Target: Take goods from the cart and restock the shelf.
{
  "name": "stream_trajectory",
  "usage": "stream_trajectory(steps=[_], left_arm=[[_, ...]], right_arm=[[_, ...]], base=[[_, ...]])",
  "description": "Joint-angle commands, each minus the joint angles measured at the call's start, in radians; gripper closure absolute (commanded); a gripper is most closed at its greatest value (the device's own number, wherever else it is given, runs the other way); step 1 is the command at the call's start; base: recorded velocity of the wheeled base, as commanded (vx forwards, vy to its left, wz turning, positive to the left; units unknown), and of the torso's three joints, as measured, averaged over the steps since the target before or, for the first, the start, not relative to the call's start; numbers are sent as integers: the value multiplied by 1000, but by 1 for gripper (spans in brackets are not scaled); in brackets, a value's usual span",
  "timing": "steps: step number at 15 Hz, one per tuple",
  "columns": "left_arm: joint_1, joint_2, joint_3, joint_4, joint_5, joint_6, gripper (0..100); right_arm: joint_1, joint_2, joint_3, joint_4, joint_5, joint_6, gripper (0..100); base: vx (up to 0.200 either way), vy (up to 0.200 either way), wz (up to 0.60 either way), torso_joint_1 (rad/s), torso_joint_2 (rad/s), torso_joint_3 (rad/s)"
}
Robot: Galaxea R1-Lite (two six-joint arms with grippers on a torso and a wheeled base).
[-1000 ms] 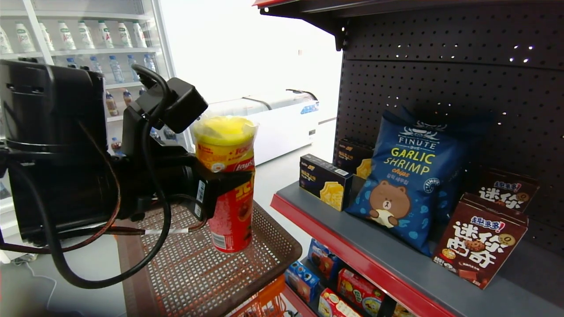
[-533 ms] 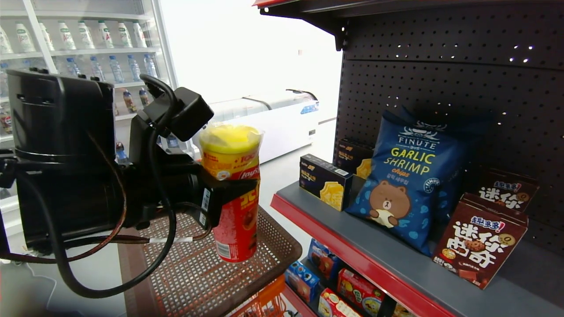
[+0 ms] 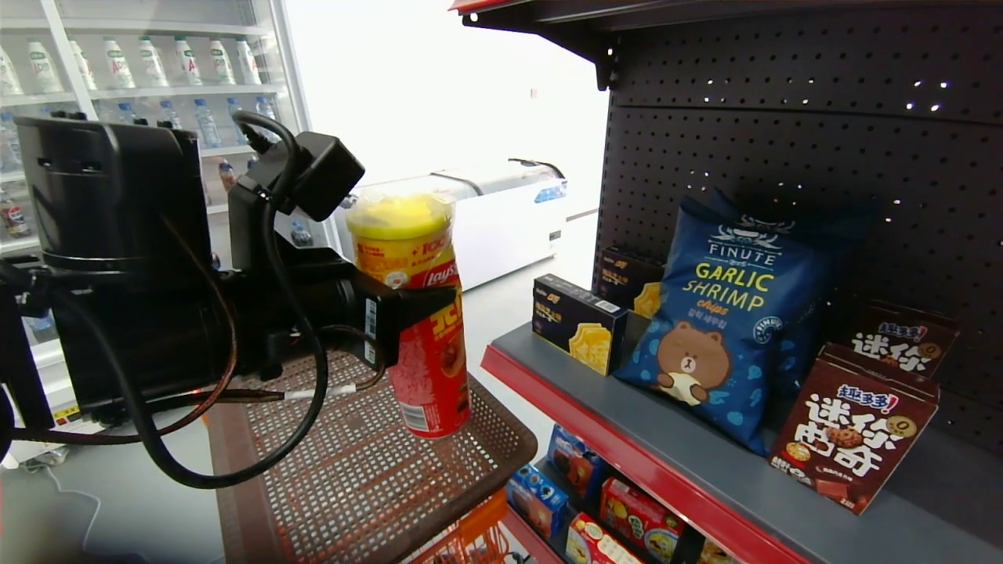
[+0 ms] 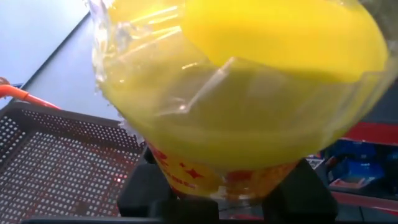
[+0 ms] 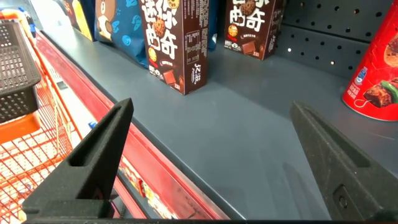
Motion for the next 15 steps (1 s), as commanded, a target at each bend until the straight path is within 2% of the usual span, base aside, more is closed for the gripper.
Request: stream_trajectory(steps=[1,2,4,8,12,15], left_arm=[[-3,5,2,-1,0,-12,100],[-3,5,0,-4,0,-25,100],[-7,5,0,-6,-2,-28,100],[-69,-7,2,-3,0,-49,100],[-125,-16,25,5,0,-49,100],[-144,-50,52,6,1,-49,100]], right_arm=[[0,0,0,0,0,0,0],[0,0,0,0,0,0,0],[0,0,0,0,0,0,0],[0,0,0,0,0,0,0],[0,0,0,0,0,0,0],[0,0,0,0,0,0,0]], base=[[0,0,0,0,0,0],[0,0,0,0,0,0],[0,0,0,0,0,0],[0,0,0,0,0,0],[0,0,0,0,0,0],[0,0,0,0,0,0]])
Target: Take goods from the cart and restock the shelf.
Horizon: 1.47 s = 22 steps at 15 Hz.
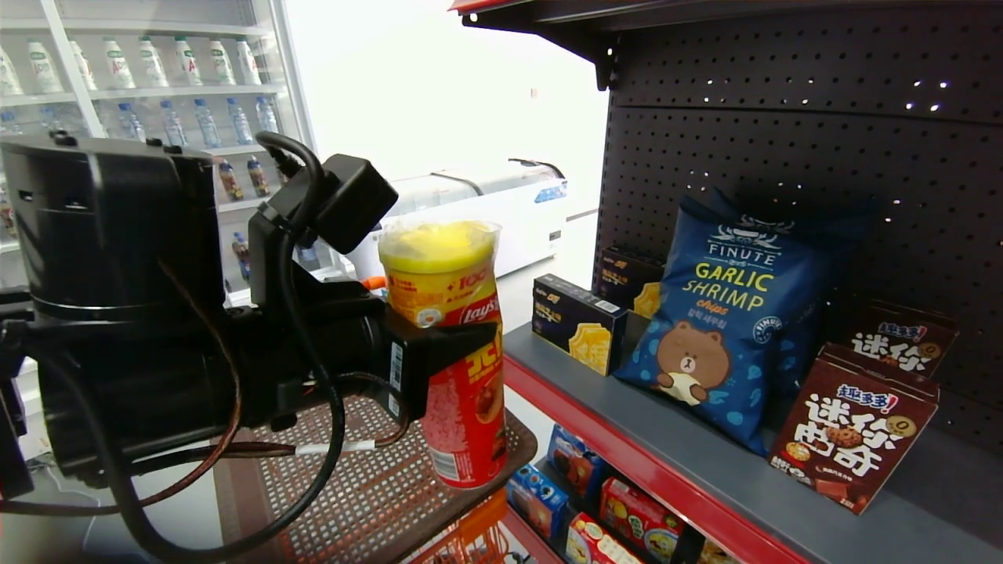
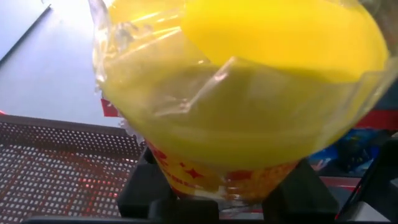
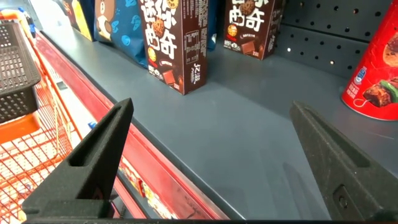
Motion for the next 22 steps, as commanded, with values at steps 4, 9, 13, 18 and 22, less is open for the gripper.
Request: stream_trajectory(steps=[4,9,13,18,22], left_arm=[[-14,-28,24,-1,0,0,100],[-11,-26,25,0,0,0,100],[-12,-26,25,0,0,0,100],[-74,-29,22,0,5,2,100],[-110,-52,25,23,6,2,100]], right_arm=[[0,0,0,0,0,0,0],[0,0,0,0,0,0,0],[0,0,0,0,0,0,0],[0,0,0,0,0,0,0],[0,0,0,0,0,0,0]], base=[[0,0,0,0,0,0],[0,0,-240,1,1,0],[0,0,-600,1,2,5],[0,0,-600,0,0,2],[0,0,-600,1,4,4]])
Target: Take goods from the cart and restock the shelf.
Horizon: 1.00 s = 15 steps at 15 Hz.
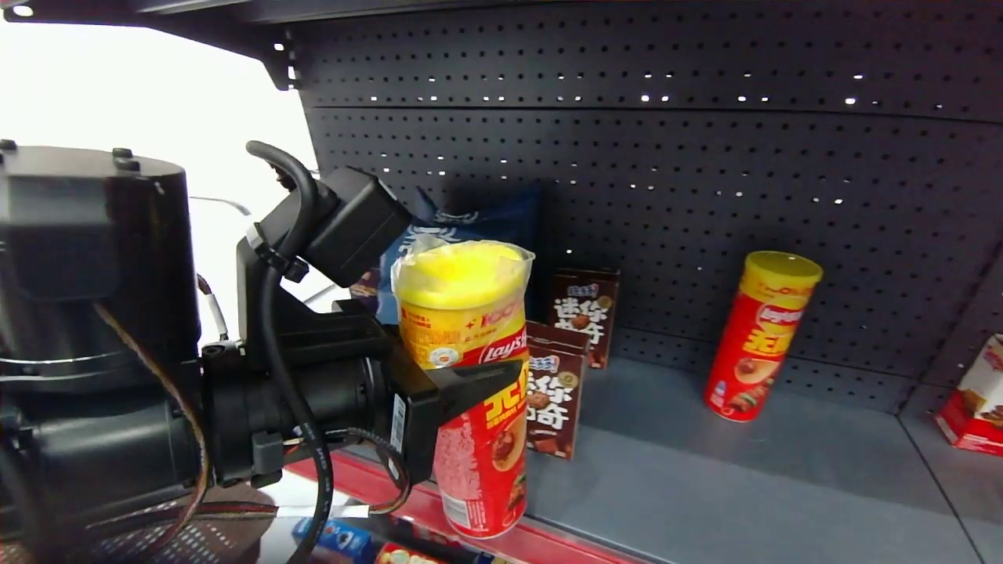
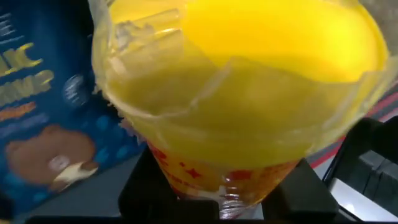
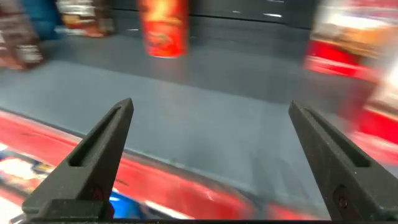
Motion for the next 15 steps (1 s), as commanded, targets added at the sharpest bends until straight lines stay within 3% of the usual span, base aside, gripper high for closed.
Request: stream_trajectory(steps=[1,5,15], left_arm=[[-7,-6,-1,-1,0,0,100],[-5,-6,-3,-1,0,3,100],[3,-8,0,-2,0,4,100]], right_arm=[[0,0,0,0,0,0,0],[0,0,0,0,0,0,0],[0,0,0,0,0,0,0]], base=[[0,0,-600,2,2,2],[0,0,-600,1,2,2],[0,0,0,0,0,0]])
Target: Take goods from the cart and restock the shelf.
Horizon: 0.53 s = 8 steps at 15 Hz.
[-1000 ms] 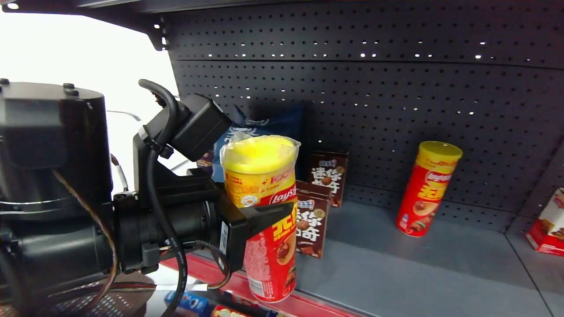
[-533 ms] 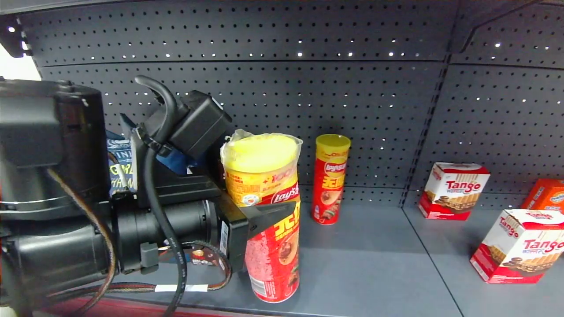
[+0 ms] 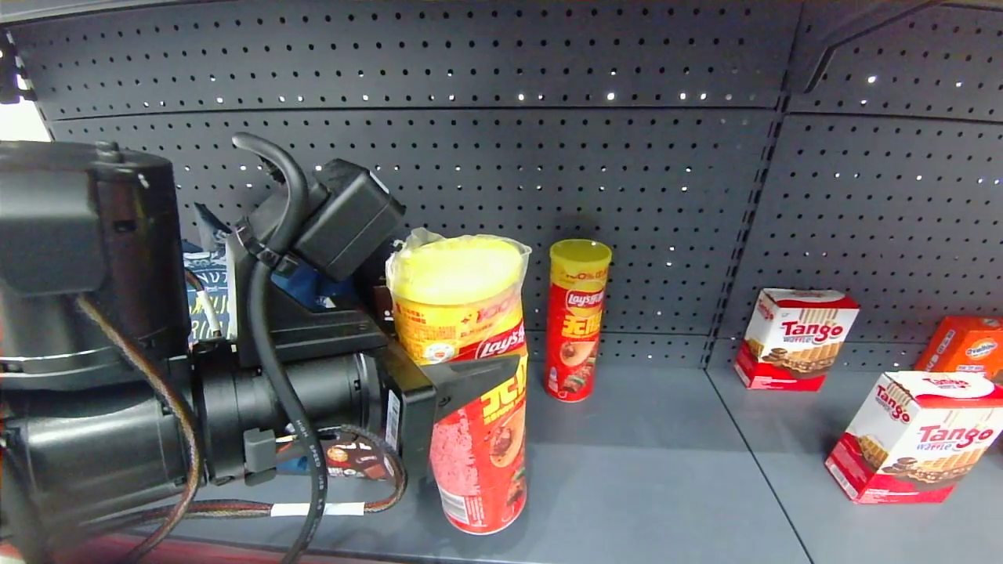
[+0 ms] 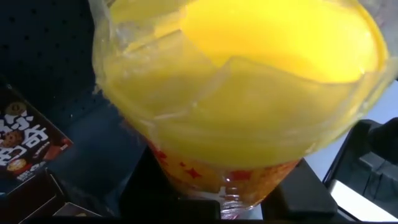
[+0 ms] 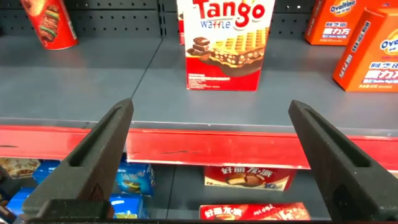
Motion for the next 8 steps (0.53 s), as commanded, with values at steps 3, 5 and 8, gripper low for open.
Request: stream_trajectory(steps=[3,5,8], left_arm=[[1,0,1,-1,0,0,100],[1,0,1,-1,0,0,100],[1,2,1,-1,0,0,100]], right_arm=[[0,0,0,0,0,0,0],[0,0,0,0,0,0,0],[0,0,0,0,0,0,0]], base=[[0,0,0,0,0,0],[0,0,0,0,0,0],[0,0,0,0,0,0]])
